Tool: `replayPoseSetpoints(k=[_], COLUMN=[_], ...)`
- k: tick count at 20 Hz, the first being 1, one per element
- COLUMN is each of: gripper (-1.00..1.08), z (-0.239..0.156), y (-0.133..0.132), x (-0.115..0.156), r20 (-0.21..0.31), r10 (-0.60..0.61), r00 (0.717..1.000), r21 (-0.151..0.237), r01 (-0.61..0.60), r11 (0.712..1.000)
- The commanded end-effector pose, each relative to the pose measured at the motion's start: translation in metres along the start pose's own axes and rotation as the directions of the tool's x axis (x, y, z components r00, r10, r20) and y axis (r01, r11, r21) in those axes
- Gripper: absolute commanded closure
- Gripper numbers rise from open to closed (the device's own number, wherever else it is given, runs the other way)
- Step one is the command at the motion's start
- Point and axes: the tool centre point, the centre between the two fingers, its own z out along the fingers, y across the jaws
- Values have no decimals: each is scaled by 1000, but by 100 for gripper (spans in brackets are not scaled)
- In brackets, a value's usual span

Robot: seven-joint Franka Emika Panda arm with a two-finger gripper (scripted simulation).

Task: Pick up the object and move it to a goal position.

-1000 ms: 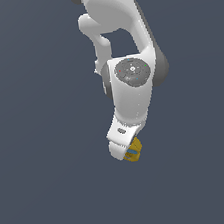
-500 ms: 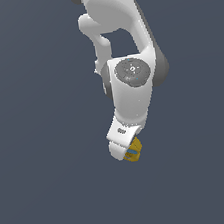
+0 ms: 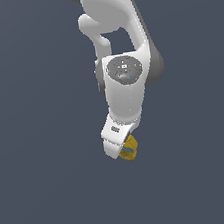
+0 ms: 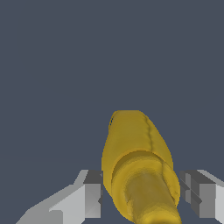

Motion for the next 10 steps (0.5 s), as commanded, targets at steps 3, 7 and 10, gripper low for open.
replayPoseSetpoints(k=[3,7,10], gripper=[108,108,108], z=[-25,-52,-72], y=[13,28,40], x=[-28,-66,-95], r20=[-6,-6,-7], r10=[2,2,2], r00=[1000,1000,1000], r21=[-9,-9,-9], r01=[-2,-2,-2], r11=[1000,1000,1000])
